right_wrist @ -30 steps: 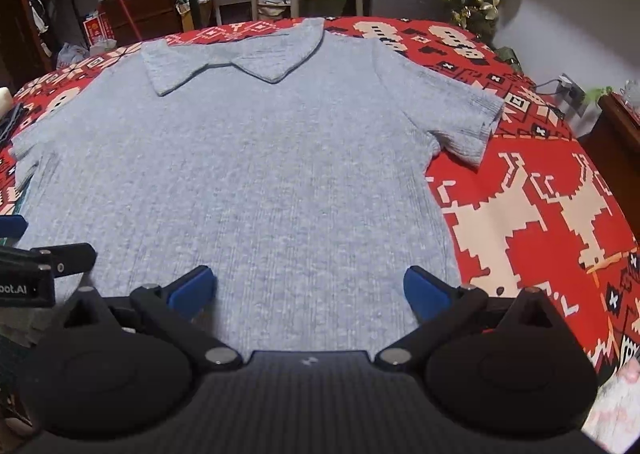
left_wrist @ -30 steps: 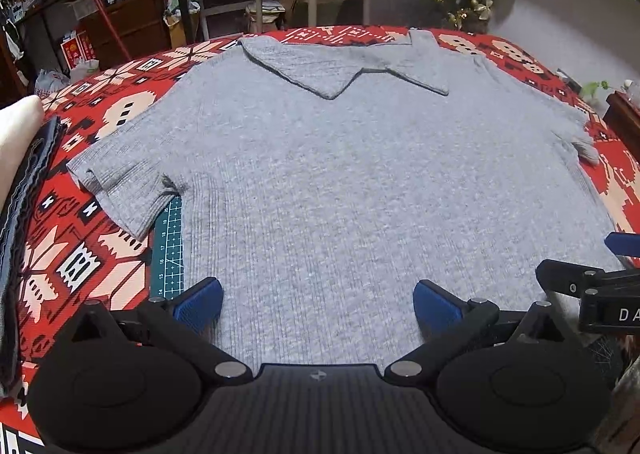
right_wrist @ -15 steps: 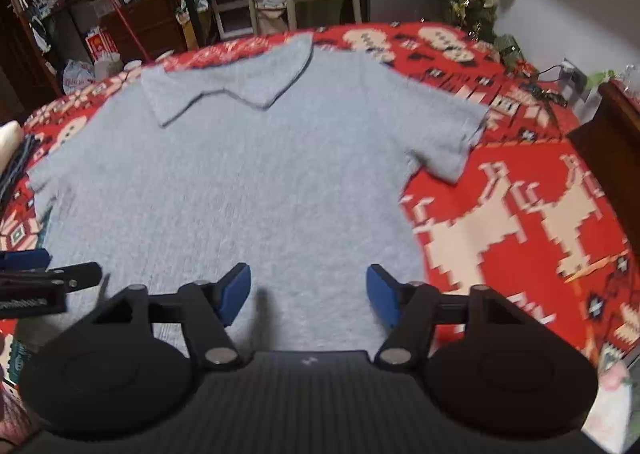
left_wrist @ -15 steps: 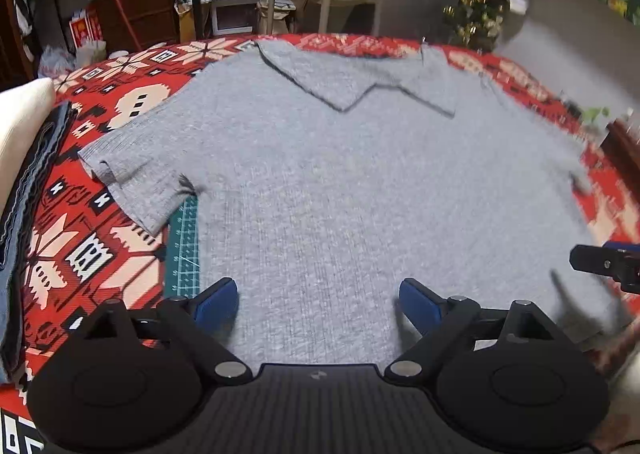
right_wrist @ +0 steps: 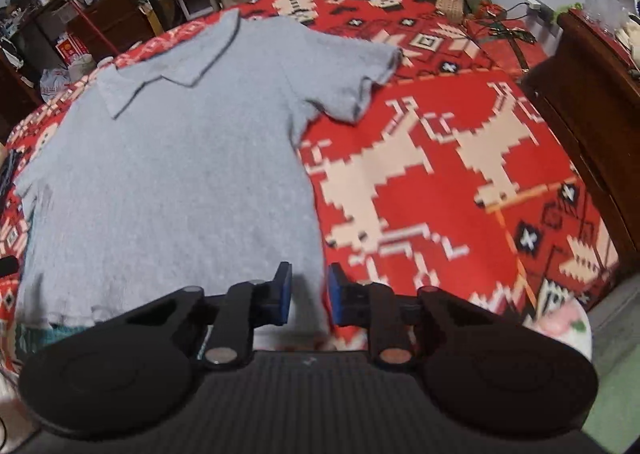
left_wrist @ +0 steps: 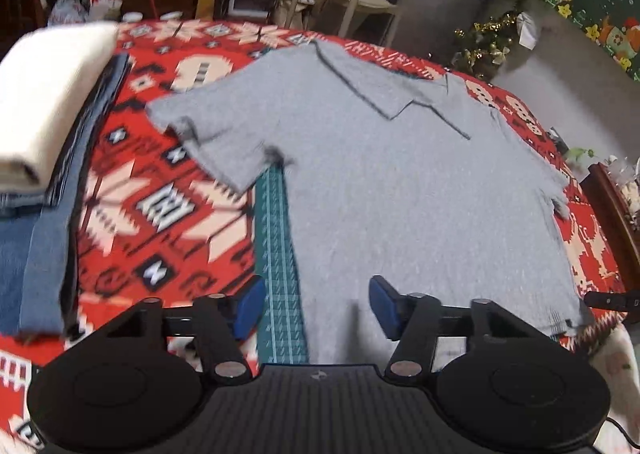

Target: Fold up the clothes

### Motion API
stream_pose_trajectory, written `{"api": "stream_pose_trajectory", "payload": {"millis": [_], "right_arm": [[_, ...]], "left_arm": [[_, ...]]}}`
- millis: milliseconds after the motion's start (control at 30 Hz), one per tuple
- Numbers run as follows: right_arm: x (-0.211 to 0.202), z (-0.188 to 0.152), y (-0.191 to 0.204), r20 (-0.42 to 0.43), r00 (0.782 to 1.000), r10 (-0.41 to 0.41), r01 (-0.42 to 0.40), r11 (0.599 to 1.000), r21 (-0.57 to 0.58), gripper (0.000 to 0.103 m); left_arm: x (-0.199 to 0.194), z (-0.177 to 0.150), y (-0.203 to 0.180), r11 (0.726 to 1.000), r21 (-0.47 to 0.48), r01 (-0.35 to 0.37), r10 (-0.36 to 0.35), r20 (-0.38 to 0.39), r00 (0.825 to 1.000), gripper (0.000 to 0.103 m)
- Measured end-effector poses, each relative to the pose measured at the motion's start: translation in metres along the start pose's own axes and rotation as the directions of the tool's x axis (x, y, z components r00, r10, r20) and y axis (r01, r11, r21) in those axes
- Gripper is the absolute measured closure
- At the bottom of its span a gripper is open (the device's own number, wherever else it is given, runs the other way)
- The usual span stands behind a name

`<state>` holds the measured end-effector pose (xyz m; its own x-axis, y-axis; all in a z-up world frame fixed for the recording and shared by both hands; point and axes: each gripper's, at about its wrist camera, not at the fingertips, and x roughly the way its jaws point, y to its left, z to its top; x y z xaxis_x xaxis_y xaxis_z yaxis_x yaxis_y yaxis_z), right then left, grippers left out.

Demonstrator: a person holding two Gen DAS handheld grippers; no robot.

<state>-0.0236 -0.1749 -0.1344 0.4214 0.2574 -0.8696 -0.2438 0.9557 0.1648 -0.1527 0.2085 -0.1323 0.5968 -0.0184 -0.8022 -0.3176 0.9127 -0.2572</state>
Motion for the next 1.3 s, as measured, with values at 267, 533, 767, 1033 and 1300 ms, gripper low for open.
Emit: {"api": "stream_pose_trajectory", "payload": {"millis": [267,533,767,1033,1300], "right_arm": [[0.006,-0.009,0.004,-0.036,0.999,0.012,-0.012,1.000,-0.007,0.080],[0.007,-0.017,0.011,-0.025,0.999,-0.022,0.021,0.999,-0.038,0.097],[-0.003,-0.017,0.006,-0.012,0.999,-0.036,0.036,0.999,-0.040,0.098],[0.000,-0.017,-0.004,-0.036,0.999,-0.015,0.014,1.000,-0.018,0.091],[-0.018,0.015,-0.011,0.096,0.995,0.017,-0.016,1.000,-0.006,0.087]], "left_arm": [[-0.001,-0.013,0.005,1.000,-0.002,0.028,-0.028,-0.028,0.999,0.055],[0.007,-0.016,-0.016,0.992,0.102,-0.077,0.083,-0.058,0.995,0.096],[-0.010,-0.019,-0.011,0.984,0.123,-0.125,0.132,-0.050,0.990,0.100],[-0.004,-0.021,-0.001,0.991,0.079,-0.107,0.115,-0.093,0.989,0.093],[-0.014,-0.016,0.006,0.996,0.028,-0.080,0.081,-0.050,0.995,0.080]]}}
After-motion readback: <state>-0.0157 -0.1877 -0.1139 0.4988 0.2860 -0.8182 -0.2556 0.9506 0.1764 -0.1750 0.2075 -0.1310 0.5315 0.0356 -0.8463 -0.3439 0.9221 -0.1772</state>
